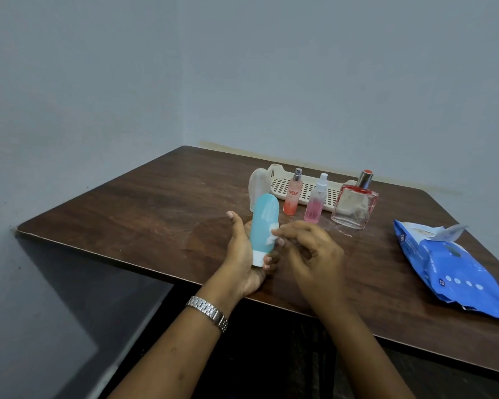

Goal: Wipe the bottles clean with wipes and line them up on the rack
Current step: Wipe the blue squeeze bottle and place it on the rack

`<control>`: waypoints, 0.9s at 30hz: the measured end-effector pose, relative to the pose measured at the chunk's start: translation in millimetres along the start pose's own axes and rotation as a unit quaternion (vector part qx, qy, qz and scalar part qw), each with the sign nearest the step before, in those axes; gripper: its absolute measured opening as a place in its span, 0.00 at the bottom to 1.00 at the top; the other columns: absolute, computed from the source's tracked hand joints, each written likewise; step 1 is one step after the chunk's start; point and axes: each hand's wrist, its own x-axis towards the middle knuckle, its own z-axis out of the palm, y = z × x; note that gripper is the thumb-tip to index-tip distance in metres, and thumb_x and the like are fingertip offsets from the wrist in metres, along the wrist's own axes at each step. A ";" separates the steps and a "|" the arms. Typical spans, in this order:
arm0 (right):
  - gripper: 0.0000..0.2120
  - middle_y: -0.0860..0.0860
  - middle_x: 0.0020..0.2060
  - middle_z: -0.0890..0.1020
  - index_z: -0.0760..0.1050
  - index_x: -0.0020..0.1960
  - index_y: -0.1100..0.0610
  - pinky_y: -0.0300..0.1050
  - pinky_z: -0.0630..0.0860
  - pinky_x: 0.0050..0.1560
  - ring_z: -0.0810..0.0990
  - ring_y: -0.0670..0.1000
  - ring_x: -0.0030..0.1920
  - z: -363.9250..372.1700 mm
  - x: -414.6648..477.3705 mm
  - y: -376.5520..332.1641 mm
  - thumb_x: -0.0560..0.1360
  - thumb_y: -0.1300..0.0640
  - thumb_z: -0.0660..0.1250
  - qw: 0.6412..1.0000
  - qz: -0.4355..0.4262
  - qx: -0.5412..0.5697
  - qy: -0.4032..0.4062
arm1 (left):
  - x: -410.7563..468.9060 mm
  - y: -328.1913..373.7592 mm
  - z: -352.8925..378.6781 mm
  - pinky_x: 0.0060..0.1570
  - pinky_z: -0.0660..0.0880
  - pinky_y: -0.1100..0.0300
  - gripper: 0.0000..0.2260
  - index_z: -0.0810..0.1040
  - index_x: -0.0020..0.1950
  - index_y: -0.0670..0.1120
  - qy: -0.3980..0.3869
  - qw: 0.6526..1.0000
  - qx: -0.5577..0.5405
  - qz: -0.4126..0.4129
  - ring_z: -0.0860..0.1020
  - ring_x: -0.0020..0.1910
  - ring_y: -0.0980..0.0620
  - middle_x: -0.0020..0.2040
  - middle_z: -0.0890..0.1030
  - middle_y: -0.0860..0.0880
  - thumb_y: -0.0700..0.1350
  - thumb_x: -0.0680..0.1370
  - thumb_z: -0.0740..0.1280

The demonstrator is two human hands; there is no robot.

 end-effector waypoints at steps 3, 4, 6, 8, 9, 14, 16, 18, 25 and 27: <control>0.12 0.46 0.44 0.82 0.82 0.46 0.57 0.27 0.72 0.47 0.78 0.36 0.47 -5.3 17.6 4.1 0.70 0.72 0.69 1.000 0.007 -0.019 -0.004 | -1.3 -1.6 1.4 0.18 0.60 0.71 0.37 0.72 0.61 0.43 0.001 1.000 0.008 0.014 0.63 0.15 0.54 0.30 0.75 0.45 0.71 0.75 0.42; 0.11 0.46 0.44 0.82 0.82 0.46 0.57 0.28 0.72 0.46 0.78 0.37 0.47 -7.2 24.2 5.2 0.70 0.71 0.69 1.000 0.014 -0.014 -0.014 | -2.0 -1.7 1.6 0.19 0.60 0.71 0.37 0.72 0.62 0.44 0.005 1.000 0.012 0.018 0.63 0.15 0.54 0.31 0.74 0.44 0.71 0.75 0.42; 0.10 0.45 0.45 0.82 0.82 0.47 0.57 0.30 0.74 0.46 0.79 0.39 0.47 -9.5 36.9 4.9 0.71 0.69 0.69 1.000 0.019 -0.008 -0.023 | -3.0 -2.5 2.5 0.20 0.60 0.70 0.35 0.72 0.62 0.45 0.011 0.999 0.022 0.024 0.63 0.16 0.53 0.30 0.73 0.43 0.71 0.76 0.43; 0.08 0.43 0.44 0.80 0.82 0.48 0.58 0.31 0.74 0.45 0.79 0.40 0.46 -12.2 48.0 3.6 0.72 0.67 0.69 0.999 0.018 -0.010 -0.032 | -4.8 -3.6 4.3 0.20 0.61 0.70 0.34 0.72 0.61 0.46 0.015 0.999 0.039 0.030 0.63 0.16 0.53 0.31 0.72 0.43 0.71 0.76 0.44; 0.08 0.41 0.43 0.80 0.82 0.48 0.58 0.30 0.74 0.44 0.78 0.39 0.46 -13.4 53.4 3.3 0.72 0.67 0.68 0.999 0.016 -0.016 -0.041 | -5.1 -4.0 5.0 0.20 0.61 0.69 0.33 0.72 0.60 0.46 0.018 0.998 0.047 0.033 0.63 0.16 0.53 0.32 0.72 0.42 0.70 0.76 0.44; 0.07 0.45 0.42 0.80 0.82 0.47 0.59 0.25 0.66 0.43 0.74 0.34 0.44 -17.5 73.8 3.4 0.74 0.67 0.66 0.990 -0.011 -0.068 -0.124 | -6.6 -4.7 5.6 0.19 0.61 0.68 0.33 0.70 0.60 0.46 0.019 0.997 0.068 0.034 0.64 0.17 0.52 0.32 0.73 0.42 0.70 0.75 0.45; 0.08 0.48 0.44 0.81 0.81 0.47 0.59 0.25 0.67 0.45 0.75 0.36 0.44 -18.5 76.1 3.1 0.74 0.68 0.65 0.985 -0.030 -0.092 -0.145 | -7.3 -4.9 5.9 0.19 0.61 0.68 0.33 0.70 0.61 0.46 0.018 0.997 0.070 0.035 0.64 0.17 0.52 0.32 0.73 0.43 0.70 0.75 0.45; 0.10 0.51 0.45 0.82 0.81 0.48 0.59 0.31 0.70 0.48 0.77 0.43 0.46 -19.8 73.7 2.6 0.73 0.67 0.63 0.981 -0.046 -0.120 -0.145 | -7.8 -4.8 6.7 0.19 0.61 0.68 0.33 0.70 0.61 0.45 0.016 0.997 0.069 0.035 0.64 0.16 0.52 0.32 0.73 0.43 0.70 0.76 0.45; 0.14 0.54 0.50 0.82 0.81 0.51 0.62 0.37 0.69 0.56 0.77 0.49 0.51 -22.0 46.5 2.6 0.71 0.67 0.61 0.981 -0.072 -0.164 -0.073 | -3.7 -6.5 4.6 0.19 0.61 0.69 0.33 0.71 0.59 0.46 0.020 0.997 0.062 0.039 0.64 0.15 0.52 0.30 0.76 0.44 0.71 0.74 0.45; 0.15 0.54 0.52 0.82 0.80 0.53 0.62 0.35 0.67 0.59 0.76 0.48 0.54 -23.2 37.9 5.2 0.70 0.69 0.61 0.979 -0.070 -0.180 -0.061 | -3.8 -6.3 4.6 0.19 0.61 0.69 0.34 0.71 0.59 0.46 0.025 0.997 0.060 0.038 0.64 0.15 0.52 0.32 0.76 0.44 0.71 0.74 0.45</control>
